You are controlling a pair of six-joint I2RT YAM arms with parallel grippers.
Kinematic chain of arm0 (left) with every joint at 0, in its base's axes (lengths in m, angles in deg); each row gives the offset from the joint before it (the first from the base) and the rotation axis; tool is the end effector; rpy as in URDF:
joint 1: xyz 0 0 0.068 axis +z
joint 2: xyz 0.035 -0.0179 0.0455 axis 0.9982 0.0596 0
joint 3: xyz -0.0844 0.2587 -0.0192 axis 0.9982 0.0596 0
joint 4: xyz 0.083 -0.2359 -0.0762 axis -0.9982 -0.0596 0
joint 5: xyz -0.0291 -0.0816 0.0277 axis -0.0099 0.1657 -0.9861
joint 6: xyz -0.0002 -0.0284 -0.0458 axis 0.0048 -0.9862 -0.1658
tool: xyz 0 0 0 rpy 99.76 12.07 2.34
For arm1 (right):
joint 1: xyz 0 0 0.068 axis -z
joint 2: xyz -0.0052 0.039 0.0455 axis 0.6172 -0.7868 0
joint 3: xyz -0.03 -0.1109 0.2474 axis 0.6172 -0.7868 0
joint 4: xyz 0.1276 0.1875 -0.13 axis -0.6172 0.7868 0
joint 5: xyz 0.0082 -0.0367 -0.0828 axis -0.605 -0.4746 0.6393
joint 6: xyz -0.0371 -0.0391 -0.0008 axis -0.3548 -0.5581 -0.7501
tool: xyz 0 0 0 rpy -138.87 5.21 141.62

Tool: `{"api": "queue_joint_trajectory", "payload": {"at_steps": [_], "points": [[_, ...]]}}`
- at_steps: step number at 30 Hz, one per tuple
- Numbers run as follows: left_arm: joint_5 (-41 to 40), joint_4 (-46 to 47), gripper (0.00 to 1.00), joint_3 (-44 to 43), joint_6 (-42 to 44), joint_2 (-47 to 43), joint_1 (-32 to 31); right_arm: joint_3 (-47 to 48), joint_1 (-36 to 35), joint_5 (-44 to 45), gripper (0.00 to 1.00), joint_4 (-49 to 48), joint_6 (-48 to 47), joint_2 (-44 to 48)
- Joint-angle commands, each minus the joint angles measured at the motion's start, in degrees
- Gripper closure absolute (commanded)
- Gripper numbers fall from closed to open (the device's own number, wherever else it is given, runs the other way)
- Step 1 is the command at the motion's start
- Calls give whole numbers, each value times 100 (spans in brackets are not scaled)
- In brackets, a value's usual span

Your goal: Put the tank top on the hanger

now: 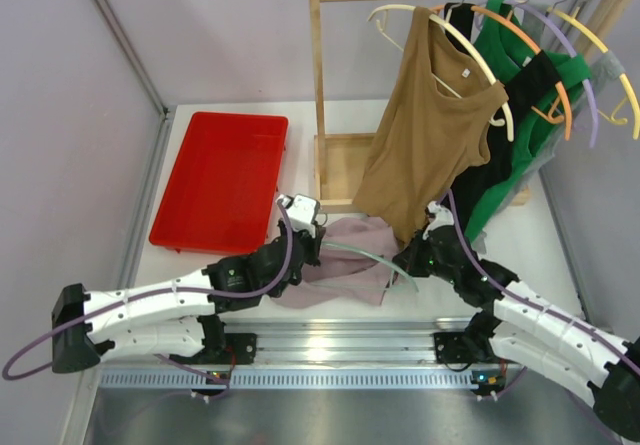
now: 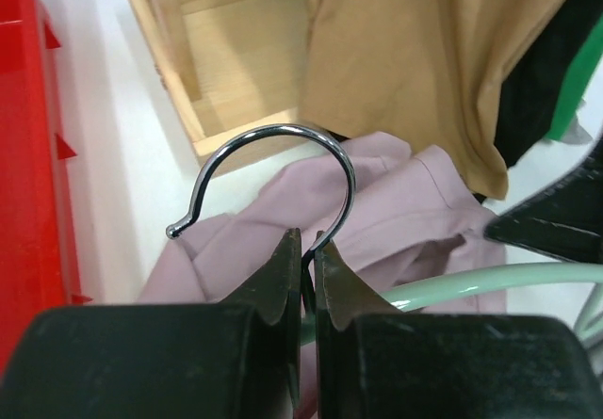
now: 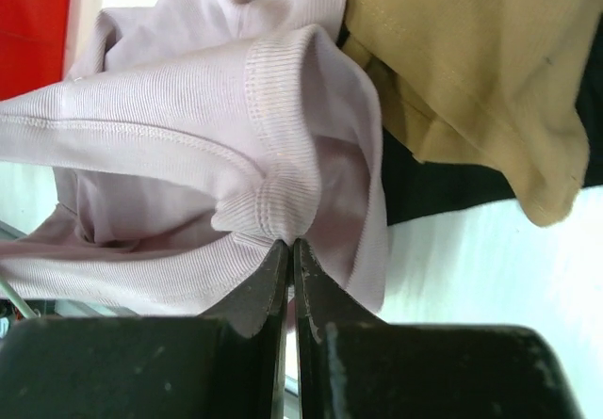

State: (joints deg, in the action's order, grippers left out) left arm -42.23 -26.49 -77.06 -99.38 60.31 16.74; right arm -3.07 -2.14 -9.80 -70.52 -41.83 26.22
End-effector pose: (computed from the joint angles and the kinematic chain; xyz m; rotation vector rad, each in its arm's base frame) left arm 0.0972 -0.1997 0.2955 0.3290 1.8255 -0.4613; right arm 0.1283 0.1062 0.1957 0.0494 2.2984 0.7190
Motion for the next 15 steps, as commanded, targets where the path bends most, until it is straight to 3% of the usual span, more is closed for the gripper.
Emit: {"api": "queue_joint_trajectory", "payload": {"at_steps": [1,15], "points": [[-929,416,100,67,-34,-296,32,15,-53,218,100,498,34,311],[-1931,91,100,304,-262,-516,76,507,70,253,100,1325,-10,945]]}}
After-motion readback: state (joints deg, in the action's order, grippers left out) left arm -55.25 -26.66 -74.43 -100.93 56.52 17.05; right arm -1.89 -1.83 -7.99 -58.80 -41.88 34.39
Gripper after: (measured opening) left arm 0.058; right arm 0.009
